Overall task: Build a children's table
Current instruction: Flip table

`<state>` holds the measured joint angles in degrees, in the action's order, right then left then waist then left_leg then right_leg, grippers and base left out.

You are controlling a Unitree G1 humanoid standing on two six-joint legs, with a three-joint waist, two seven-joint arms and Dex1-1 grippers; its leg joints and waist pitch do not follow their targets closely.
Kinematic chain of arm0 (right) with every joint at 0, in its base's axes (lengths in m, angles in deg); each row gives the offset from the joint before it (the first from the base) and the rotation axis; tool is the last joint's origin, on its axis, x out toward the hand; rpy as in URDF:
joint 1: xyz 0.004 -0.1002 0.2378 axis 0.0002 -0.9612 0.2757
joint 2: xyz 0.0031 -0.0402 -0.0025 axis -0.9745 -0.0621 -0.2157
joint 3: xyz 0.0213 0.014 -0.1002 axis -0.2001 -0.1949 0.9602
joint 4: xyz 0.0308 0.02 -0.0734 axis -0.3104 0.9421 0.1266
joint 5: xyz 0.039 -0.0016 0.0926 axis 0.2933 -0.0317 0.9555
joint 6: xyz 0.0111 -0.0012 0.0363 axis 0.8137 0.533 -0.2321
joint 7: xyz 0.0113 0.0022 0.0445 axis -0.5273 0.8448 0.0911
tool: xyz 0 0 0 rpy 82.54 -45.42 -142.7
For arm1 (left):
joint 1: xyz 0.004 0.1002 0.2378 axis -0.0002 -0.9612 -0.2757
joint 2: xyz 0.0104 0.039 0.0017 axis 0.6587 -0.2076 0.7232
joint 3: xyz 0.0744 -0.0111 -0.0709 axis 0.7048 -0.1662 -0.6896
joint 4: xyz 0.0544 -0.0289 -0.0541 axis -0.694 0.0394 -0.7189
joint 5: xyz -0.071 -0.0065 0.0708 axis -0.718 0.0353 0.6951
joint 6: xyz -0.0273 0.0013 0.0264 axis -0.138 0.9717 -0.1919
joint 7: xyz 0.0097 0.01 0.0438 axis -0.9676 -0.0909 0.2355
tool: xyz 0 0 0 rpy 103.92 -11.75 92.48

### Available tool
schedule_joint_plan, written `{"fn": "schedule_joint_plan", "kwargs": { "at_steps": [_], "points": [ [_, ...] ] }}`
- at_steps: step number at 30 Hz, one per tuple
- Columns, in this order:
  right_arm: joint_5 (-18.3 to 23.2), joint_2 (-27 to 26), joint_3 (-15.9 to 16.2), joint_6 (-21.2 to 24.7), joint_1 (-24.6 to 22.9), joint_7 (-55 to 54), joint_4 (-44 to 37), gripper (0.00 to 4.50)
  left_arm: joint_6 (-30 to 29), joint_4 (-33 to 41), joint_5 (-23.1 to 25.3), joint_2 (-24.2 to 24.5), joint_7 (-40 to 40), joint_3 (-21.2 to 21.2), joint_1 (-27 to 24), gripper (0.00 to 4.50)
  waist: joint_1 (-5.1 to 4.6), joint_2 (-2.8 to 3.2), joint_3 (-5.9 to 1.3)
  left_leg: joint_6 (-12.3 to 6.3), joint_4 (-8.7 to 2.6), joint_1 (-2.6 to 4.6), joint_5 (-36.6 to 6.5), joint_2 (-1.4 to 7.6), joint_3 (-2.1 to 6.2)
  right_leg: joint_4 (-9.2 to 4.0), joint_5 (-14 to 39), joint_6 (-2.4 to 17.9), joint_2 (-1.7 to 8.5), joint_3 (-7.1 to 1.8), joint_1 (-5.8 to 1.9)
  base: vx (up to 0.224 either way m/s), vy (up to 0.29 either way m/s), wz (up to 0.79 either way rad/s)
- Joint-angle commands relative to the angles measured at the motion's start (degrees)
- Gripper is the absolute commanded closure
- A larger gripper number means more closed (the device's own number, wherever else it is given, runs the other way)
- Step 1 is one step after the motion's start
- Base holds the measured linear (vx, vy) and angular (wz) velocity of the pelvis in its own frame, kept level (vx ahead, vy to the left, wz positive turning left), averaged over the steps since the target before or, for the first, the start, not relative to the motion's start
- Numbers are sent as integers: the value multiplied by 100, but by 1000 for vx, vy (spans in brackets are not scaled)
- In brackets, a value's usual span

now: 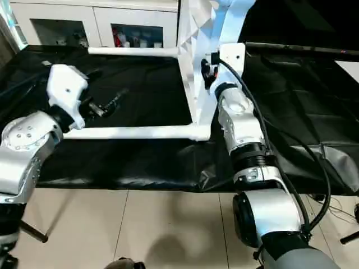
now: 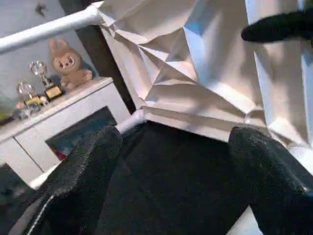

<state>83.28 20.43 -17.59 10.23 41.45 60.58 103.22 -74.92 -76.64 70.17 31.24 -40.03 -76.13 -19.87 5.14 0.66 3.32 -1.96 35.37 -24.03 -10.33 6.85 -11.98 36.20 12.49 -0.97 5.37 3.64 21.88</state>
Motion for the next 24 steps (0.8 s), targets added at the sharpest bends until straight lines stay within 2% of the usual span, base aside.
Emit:
{"fn": "schedule_joint_plan", "kwargs": {
  "at_steps": [1,3,5,6,9,13,14,15,17,19,21,24],
  "points": [
    [-73,33,-11,237,-112,-4,71,196,170,-29,269,147,115,191,255,52,-53,52,-410,772,-574,317,-1654,628,330,-325,277,1133,435,-301,-68,0,0,0],
    [-85,28,5,271,-119,11,39,180,357,-57,455,228,166,303,391,52,-65,52,-406,805,-581,317,-1709,626,335,-326,350,1120,429,-301,-64,0,0,0],
    [-99,25,-2,272,-102,-45,66,162,484,-59,572,255,191,374,527,52,-74,16,-414,780,-572,296,-1570,629,334,-321,206,1160,446,-303,-87,0,0,0],
    [-117,26,2,258,-84,-81,112,149,574,-62,599,242,192,393,601,52,-63,23,-425,767,-560,312,-1504,630,327,-310,139,1176,449,-300,-83,0,0,0],
    [-133,7,-3,195,-51,-106,305,149,780,-42,696,219,226,481,755,52,-57,0,-435,609,-528,281,-1155,620,309,-277,-163,1304,454,-293,-115,0,0,0],
    [-133,-36,20,203,-84,-55,340,149,883,46,792,237,239,567,761,52,-51,8,-433,480,-514,274,-1056,629,304,-275,-174,1374,456,-292,-121,0,0,0],
    [-133,-44,28,211,-92,-50,340,149,903,63,823,240,230,580,762,52,-51,9,-435,470,-512,284,-1051,631,301,-271,-167,1374,450,-289,-115,0,0,0],
    [-145,-55,57,211,-98,-25,340,149,883,85,828,245,240,581,758,52,-58,-24,-430,462,-521,286,-1072,637,298,-275,-132,1375,443,-288,-114,0,0,0],
    [-179,-76,108,215,-90,1,340,149,896,83,851,264,271,584,766,52,-51,-4,-428,469,-518,286,-1092,633,298,-274,-72,1389,450,-288,-111,0,0,0],
    [-209,-104,133,227,-71,1,342,149,957,64,910,314,319,605,780,52,-60,-24,-422,475,-526,287,-1137,640,299,-284,1,1377,448,-292,-106,0,0,0],
    [-251,-137,175,240,-66,1,329,149,995,62,949,383,415,640,772,52,-61,-14,-422,492,-527,285,-1152,636,301,-281,95,1359,453,-293,-99,0,0,0],
    [-234,-243,239,303,-90,98,204,149,994,58,971,378,385,613,745,52,-71,-5,-424,524,-532,296,-1152,640,300,-269,0,1356,441,-291,-89,0,0,0]
  ]
}}
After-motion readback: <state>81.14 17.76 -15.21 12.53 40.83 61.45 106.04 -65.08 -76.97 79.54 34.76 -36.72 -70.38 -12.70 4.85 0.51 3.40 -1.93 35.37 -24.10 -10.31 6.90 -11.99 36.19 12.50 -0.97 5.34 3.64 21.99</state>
